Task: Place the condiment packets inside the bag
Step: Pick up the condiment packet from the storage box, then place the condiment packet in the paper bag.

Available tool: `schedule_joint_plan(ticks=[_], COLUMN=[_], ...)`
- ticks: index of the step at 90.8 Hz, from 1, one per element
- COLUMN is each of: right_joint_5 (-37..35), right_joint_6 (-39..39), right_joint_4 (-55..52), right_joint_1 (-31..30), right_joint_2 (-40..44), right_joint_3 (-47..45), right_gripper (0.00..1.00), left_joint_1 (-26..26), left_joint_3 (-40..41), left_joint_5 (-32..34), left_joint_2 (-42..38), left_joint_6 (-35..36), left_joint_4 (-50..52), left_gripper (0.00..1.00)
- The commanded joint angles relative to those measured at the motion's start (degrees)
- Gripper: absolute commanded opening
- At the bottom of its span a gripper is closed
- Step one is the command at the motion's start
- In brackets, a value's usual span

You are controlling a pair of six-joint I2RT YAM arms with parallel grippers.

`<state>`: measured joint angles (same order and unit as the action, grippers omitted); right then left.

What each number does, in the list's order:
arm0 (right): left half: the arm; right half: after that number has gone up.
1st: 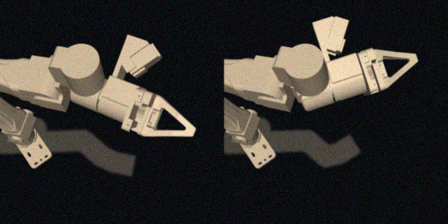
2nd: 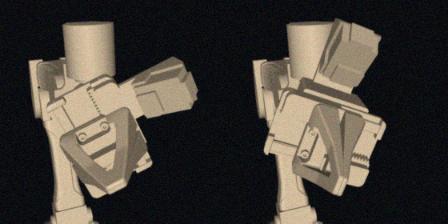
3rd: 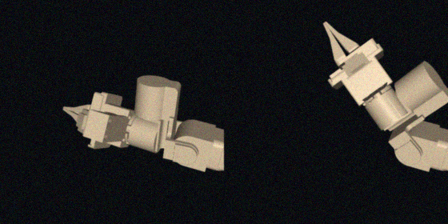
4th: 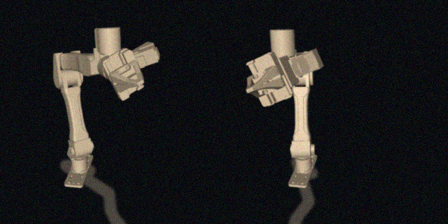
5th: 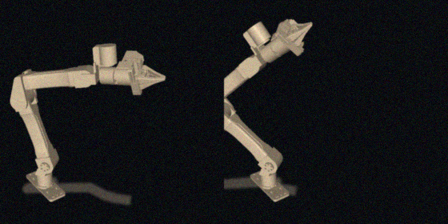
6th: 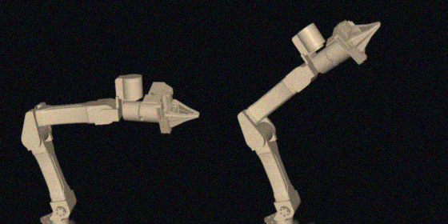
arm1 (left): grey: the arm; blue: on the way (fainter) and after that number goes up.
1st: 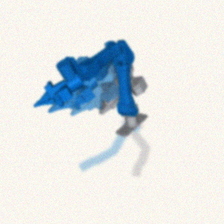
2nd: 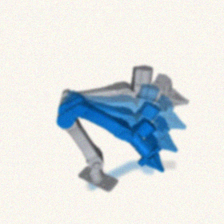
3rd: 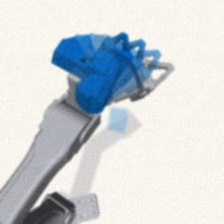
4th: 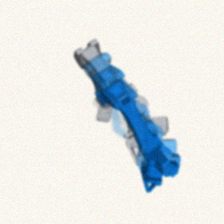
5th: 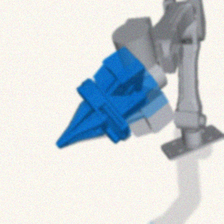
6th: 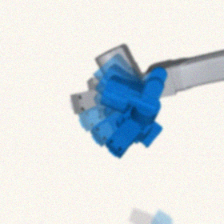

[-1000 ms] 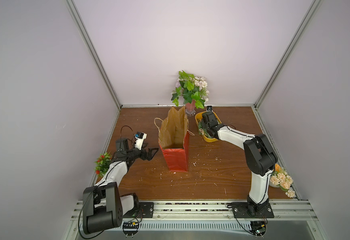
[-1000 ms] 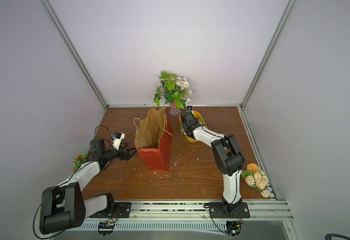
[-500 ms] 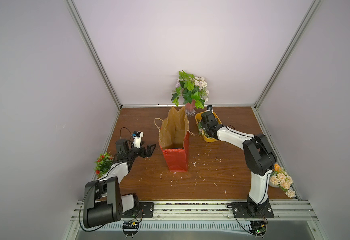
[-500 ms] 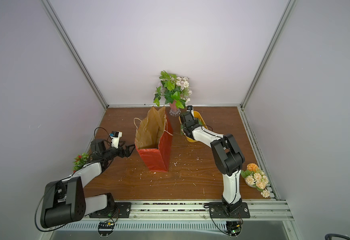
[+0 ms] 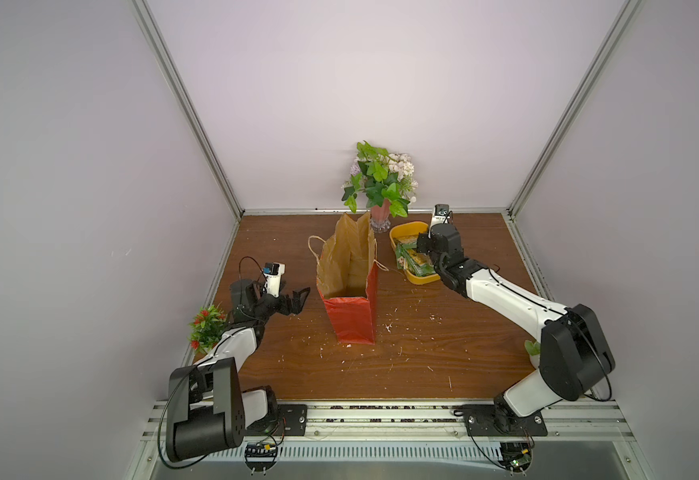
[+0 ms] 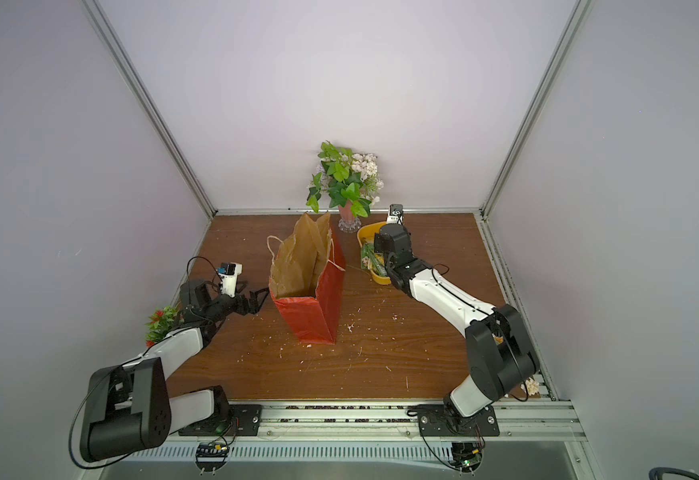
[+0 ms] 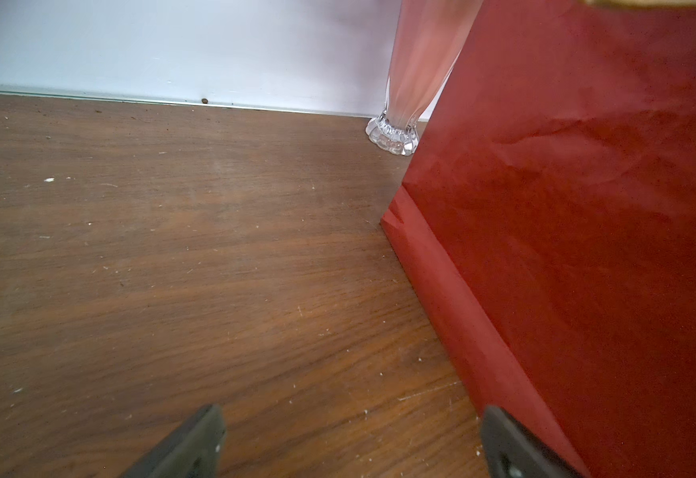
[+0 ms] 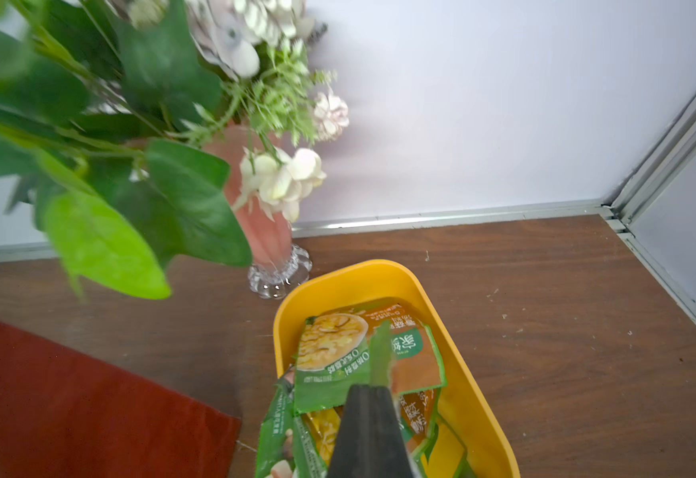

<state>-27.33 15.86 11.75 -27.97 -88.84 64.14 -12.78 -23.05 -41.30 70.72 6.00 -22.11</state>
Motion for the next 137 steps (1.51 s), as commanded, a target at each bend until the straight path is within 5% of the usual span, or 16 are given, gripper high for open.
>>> schedule_joint_plan(ticks=[1, 44, 60, 94, 137], right_joint_5=[2.53, 11.30, 11.08, 10.35, 11.61], right_joint_6=[-0.28, 1.83, 0.14, -0.44, 3.88], right_joint_4=[2.97, 0.59, -4.98, -5.30, -0.53], right_joint_1=[0.19, -0.61, -6.23, -21.75, -23.63], right_joint_2=[4.13, 20.24, 22.37, 13.43, -0.40], right_joint_3=[-0.91, -0.82, 5.93, 23.24, 27.40], right_gripper=[0.00, 0.00, 0.00, 0.00, 0.00], left_joint_1=[-0.76, -0.76, -0.76, -0.76, -0.73], left_joint_3=[0.70, 0.37, 0.36, 0.69, 1.51], left_joint_5=[0.43, 0.51, 1.73, 5.76, 5.38], left_joint_2=[-0.59, -0.45, -0.69, -1.41, -2.50], left_joint_6=[0.18, 0.13, -0.77, -1.43, -0.64], left_joint_4=[-1.03, -0.30, -0.69, -1.78, -2.16], left_gripper=[1.00, 1.00, 1.00, 1.00, 1.00])
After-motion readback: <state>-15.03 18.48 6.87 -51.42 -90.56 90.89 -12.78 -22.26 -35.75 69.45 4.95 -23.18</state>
